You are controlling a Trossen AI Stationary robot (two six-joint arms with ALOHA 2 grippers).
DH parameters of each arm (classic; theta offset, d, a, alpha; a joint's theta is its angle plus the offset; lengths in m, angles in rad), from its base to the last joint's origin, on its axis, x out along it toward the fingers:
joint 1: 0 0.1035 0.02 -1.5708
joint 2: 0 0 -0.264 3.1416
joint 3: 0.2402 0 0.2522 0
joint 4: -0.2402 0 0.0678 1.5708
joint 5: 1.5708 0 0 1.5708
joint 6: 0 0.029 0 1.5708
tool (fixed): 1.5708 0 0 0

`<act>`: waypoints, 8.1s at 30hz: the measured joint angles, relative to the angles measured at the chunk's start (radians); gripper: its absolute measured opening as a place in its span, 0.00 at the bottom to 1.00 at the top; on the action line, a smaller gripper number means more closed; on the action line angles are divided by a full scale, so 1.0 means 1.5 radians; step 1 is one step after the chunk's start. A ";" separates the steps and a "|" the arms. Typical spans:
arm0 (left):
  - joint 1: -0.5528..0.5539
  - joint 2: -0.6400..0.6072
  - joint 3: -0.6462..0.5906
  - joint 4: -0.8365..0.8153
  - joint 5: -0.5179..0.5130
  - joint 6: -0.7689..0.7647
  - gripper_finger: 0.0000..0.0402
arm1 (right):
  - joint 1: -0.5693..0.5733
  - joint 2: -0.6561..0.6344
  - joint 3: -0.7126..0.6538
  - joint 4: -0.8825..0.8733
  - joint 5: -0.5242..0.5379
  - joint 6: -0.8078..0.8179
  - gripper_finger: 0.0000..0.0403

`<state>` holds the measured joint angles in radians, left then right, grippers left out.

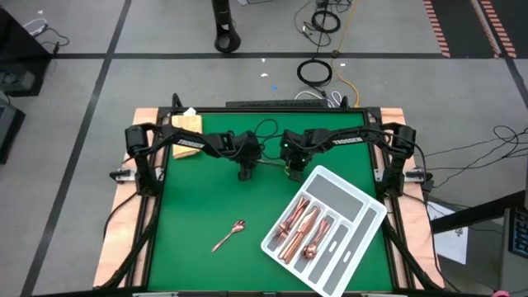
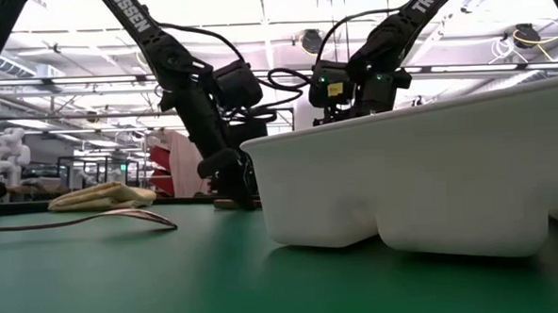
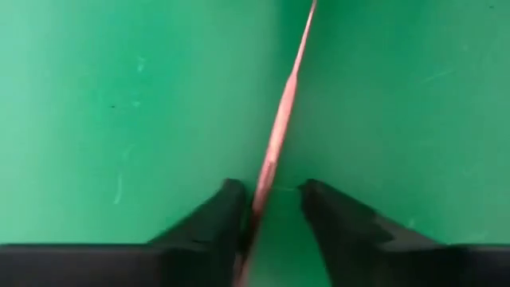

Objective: Sort silverware
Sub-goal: Put the bronze knife into the silverware tray, then put the bronze spoon into the silverware tray

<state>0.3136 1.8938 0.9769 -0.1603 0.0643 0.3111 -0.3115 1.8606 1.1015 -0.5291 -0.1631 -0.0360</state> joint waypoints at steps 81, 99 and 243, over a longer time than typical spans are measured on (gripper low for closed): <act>-0.474 0.120 0.300 0.176 -0.181 -1.030 0.03 | -0.020 -0.647 0.000 -0.180 0.266 0.222 0.32; -0.499 0.150 0.295 0.100 -0.204 -1.146 0.03 | -0.020 -0.647 0.000 -0.184 0.265 0.202 0.32; -0.377 -0.048 0.304 0.370 -0.397 -0.481 0.00 | 0.187 -0.541 -0.063 0.307 -0.098 0.116 0.24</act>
<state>-0.2523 1.8217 1.4322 0.3942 -0.5316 -0.4107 -0.0307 1.0498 1.0069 -0.0680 -0.3096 0.1376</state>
